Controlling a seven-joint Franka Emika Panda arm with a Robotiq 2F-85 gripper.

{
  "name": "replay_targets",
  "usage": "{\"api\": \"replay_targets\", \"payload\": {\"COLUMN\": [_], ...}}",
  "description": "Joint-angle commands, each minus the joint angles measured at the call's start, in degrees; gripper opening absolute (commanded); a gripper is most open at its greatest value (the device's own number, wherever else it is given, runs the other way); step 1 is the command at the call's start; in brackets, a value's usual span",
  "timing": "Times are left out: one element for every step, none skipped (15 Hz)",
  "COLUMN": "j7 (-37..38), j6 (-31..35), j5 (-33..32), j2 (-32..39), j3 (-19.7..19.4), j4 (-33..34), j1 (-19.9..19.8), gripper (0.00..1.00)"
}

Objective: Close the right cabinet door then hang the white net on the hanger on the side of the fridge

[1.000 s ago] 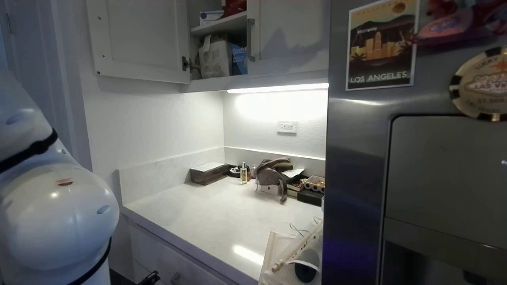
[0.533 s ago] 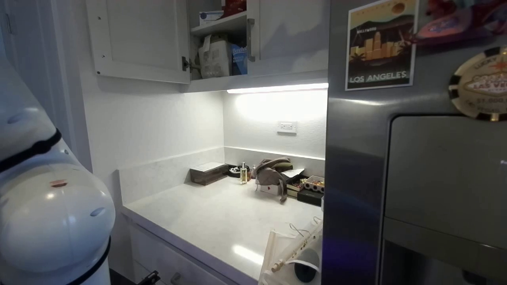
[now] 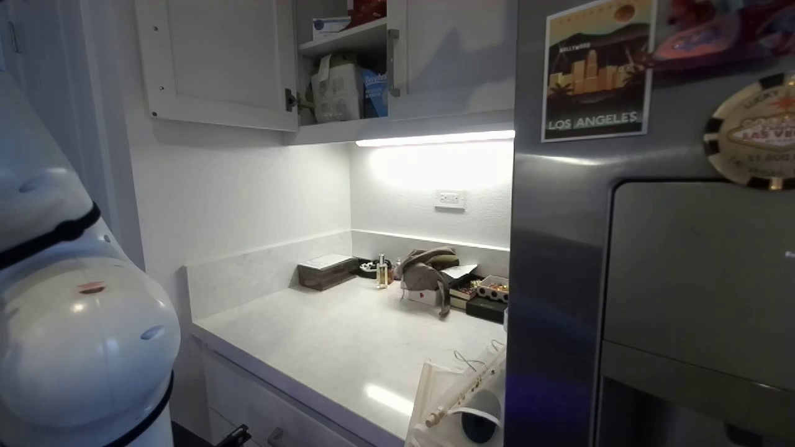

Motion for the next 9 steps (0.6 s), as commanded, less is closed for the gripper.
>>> {"api": "replay_targets", "payload": {"j7": [-1.57,-1.51,-1.42,-1.53,-1.52,-1.77,-2.28,-2.61,-3.76], "j6": [-1.77,-1.81,-2.02,-2.26,-2.43,-2.66,-3.03,-3.23,-3.97], "j5": [-0.91,-1.08,-1.31,-1.42,-1.67,-1.84,-2.04,-2.22,-1.98], "j2": [1.50,1.63,1.79,1.96,2.00,1.98,1.92,1.93,1.96], "j3": [-0.29,-0.36,-0.33,-0.30,-0.21,-0.26,-0.33,-0.39,-0.53], "j4": [2.21,2.16,2.30,2.42,2.44,2.48,2.64,2.77,3.08], "j1": [-1.04,-1.23,-1.37,-1.38,-1.44,-1.47,-1.45,-1.45,-1.26], "gripper": [0.00,0.00,0.00,0.00,0.00,0.00,0.00,0.00,0.00]}}
